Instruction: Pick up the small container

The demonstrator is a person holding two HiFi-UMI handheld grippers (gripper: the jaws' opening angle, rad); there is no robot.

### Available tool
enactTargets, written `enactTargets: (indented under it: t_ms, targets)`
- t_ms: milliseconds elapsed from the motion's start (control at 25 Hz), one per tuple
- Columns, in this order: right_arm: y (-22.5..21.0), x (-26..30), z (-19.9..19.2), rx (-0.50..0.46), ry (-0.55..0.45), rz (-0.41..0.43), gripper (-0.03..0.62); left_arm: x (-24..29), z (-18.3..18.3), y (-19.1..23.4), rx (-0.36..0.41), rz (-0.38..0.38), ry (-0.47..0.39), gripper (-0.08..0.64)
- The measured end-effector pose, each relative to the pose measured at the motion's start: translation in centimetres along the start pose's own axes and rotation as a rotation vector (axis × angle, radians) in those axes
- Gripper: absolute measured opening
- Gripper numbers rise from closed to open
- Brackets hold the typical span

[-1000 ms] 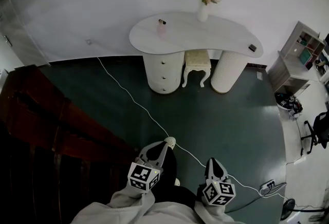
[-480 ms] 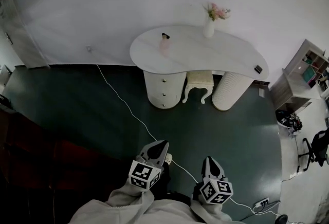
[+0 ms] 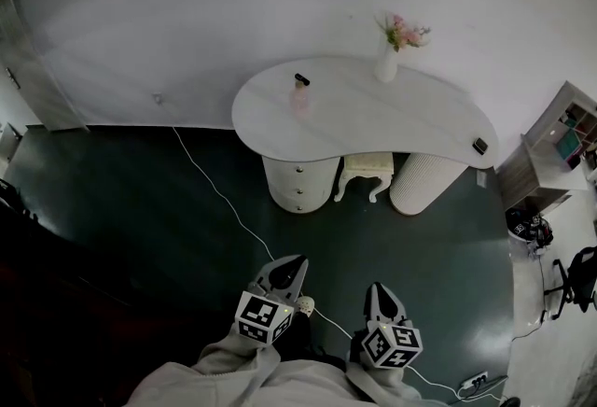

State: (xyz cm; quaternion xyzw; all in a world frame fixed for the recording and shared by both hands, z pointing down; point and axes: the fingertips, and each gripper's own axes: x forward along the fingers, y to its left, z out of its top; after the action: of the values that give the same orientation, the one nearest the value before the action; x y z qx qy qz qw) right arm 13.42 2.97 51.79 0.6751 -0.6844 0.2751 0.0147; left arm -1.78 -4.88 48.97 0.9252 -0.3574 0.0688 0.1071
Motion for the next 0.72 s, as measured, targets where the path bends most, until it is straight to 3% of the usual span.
enactTargets:
  t_ms: [440, 720]
  targets:
    - [0.2, 8.3, 3.0, 0.0, 0.0, -0.011, 0.049, 5.8, 1.7, 6.8, -0.002, 0.009, -0.017, 0.015]
    - [0.2, 11.1, 4.6, -0.005, -0.008, -0.033, 0.049, 6.5, 1.5, 9.3, -0.022, 0.02, -0.006, 0.015]
